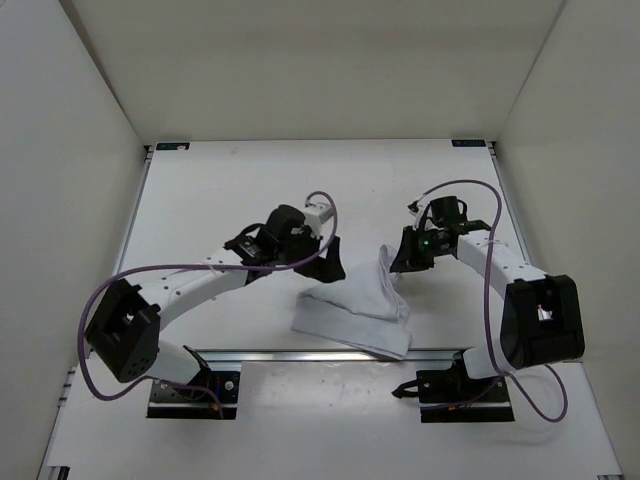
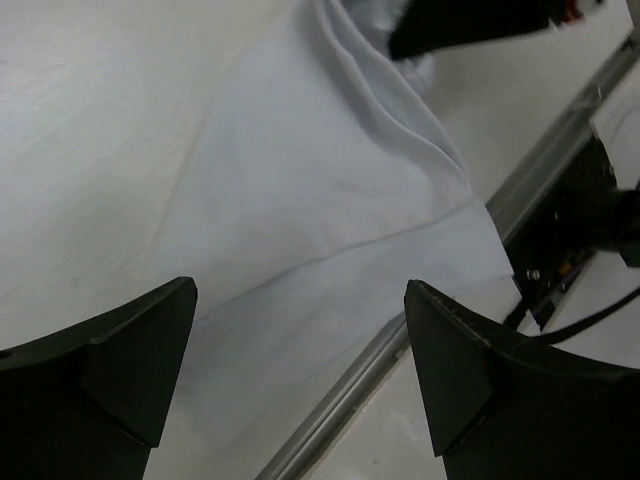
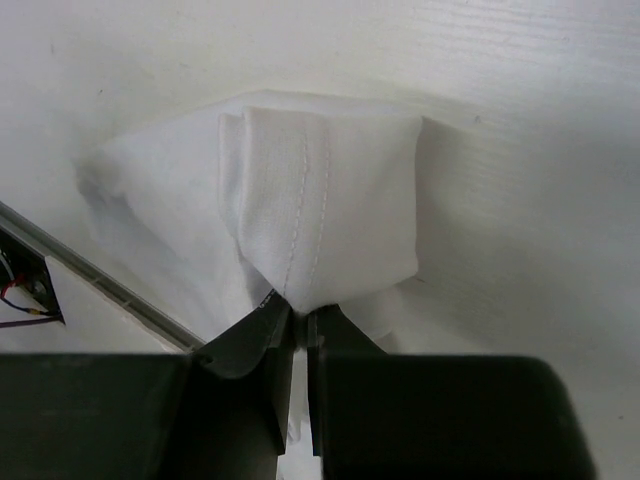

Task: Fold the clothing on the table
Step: Flatten the skirt out

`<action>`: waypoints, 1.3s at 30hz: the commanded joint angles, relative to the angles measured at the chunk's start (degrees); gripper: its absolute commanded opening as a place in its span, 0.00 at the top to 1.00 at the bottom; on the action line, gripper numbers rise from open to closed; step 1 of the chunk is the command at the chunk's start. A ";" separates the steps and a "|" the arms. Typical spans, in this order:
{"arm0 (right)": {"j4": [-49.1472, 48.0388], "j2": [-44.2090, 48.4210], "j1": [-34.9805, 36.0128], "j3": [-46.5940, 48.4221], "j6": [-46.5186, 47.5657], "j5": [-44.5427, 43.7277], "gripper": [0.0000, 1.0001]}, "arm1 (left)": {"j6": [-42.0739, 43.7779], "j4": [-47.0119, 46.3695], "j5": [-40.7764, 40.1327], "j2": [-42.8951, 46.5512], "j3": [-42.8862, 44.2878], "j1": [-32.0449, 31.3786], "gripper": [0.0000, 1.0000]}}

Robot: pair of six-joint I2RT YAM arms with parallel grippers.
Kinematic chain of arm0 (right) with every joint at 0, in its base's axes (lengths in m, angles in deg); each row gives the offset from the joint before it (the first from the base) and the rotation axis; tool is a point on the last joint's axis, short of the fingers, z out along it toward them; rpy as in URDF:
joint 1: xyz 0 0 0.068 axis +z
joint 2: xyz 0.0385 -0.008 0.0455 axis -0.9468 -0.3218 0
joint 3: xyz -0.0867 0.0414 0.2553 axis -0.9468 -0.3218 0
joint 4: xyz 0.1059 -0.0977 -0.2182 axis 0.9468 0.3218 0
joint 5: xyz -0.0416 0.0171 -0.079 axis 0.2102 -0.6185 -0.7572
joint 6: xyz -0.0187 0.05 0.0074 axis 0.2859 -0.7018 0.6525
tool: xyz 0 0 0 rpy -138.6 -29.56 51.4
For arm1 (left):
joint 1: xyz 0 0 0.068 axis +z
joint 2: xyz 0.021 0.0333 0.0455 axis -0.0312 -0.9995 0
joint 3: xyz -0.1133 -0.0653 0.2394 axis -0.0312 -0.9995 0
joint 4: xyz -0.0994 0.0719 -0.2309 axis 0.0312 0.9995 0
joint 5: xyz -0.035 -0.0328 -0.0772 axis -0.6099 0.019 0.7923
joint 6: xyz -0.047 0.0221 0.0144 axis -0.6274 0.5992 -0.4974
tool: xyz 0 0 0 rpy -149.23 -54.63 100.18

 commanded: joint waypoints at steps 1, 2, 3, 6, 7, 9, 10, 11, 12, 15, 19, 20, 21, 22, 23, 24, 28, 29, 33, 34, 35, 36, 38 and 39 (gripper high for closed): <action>-1.77 -2.81 1.22 2.56 0.89 0.35 1.00 | 1.06 -10.10 2.71 -1.01 -1.10 -7.38 0.04; -1.25 -3.77 1.05 2.82 0.72 0.17 0.99 | 6.21 -11.16 -0.79 -2.23 -0.75 -12.38 0.02; -1.08 -4.48 0.96 2.91 0.98 0.52 1.00 | 7.92 -10.74 -2.74 -2.85 -0.14 -13.99 0.01; -0.11 -6.59 0.70 3.53 1.33 0.52 1.00 | 13.11 -10.55 -5.04 -6.89 2.93 -17.43 0.02; 0.07 -7.21 0.35 3.44 1.42 0.61 1.00 | 13.73 -10.90 -5.83 -7.94 2.85 -17.87 0.01; 0.33 -7.30 -0.09 3.62 1.51 0.43 1.00 | 14.44 -12.31 -5.66 -8.74 3.38 -17.88 0.02; 0.51 -7.13 -0.53 3.36 1.25 0.52 1.00 | 14.96 -13.27 -5.14 -9.96 3.73 -17.79 0.01; 0.33 -7.04 -0.71 3.27 1.51 0.78 1.00 | 15.49 -13.80 -5.05 -10.41 3.99 -17.96 0.01; 0.07 -6.86 -0.97 3.09 1.42 0.96 1.00 | 16.54 -13.98 -4.78 -11.72 4.78 -18.49 0.01; -0.02 -6.60 -1.32 3.00 1.42 1.22 1.00 | 17.78 -13.98 -4.87 -15.32 7.07 -19.63 0.01; 0.50 -6.86 -1.32 2.91 1.25 0.79 1.00 | 18.04 -14.33 -1.71 -18.50 9.88 -20.42 0.03; -0.27 -7.03 -0.89 2.74 1.42 0.70 1.00 | 17.87 -14.60 -1.36 -18.76 9.80 -20.34 0.04; -0.20 -6.95 -1.49 2.48 1.33 0.43 1.00 | 17.95 -14.51 -0.31 -18.68 9.45 -20.77 0.06; -0.02 -6.95 -1.67 2.21 1.25 0.87 1.00 | 17.78 -14.95 -0.39 -18.50 8.84 -20.95 0.05; -0.54 -6.95 -1.68 2.12 1.07 1.22 1.00 | 17.87 -15.12 -0.47 -18.41 8.74 -21.13 0.05; -0.72 -7.21 -2.20 2.21 1.33 1.40 1.00 | 17.69 -15.04 -0.13 -18.59 8.57 -21.30 0.06; -0.37 -7.47 -1.85 2.39 1.33 1.05 1.00 | 18.22 -14.95 1.28 -20.16 9.09 -22.88 0.07; -0.28 -7.48 -1.85 2.65 1.42 1.13 1.00 | 18.39 -14.95 1.46 -20.78 9.44 -23.67 0.07; 0.07 -7.83 -1.59 3.27 1.42 0.96 1.00 | 19.19 -14.51 0.33 -23.68 10.76 -25.43 0.08; -0.02 -7.57 -1.41 3.27 1.51 0.96 1.00 | 18.93 -14.60 -0.81 -23.60 10.68 -25.70 0.08; 0.33 -7.48 -1.67 2.83 1.42 1.13 1.00 | 18.66 -15.21 -1.35 -24.29 10.33 -25.44 0.10; 0.85 -7.21 -1.76 3.35 1.42 0.96 1.00 | 18.40 -16.00 -2.40 -24.30 10.15 -25.35 0.10; 0.51 -6.77 -1.59 3.35 1.07 1.05 1.00 | 17.87 -16.27 -3.55 -24.91 10.06 -24.73 0.14; 0.25 -6.42 -1.59 3.18 1.59 1.22 1.00 | 18.04 -16.36 -4.42 -25.35 10.15 -24.56 0.14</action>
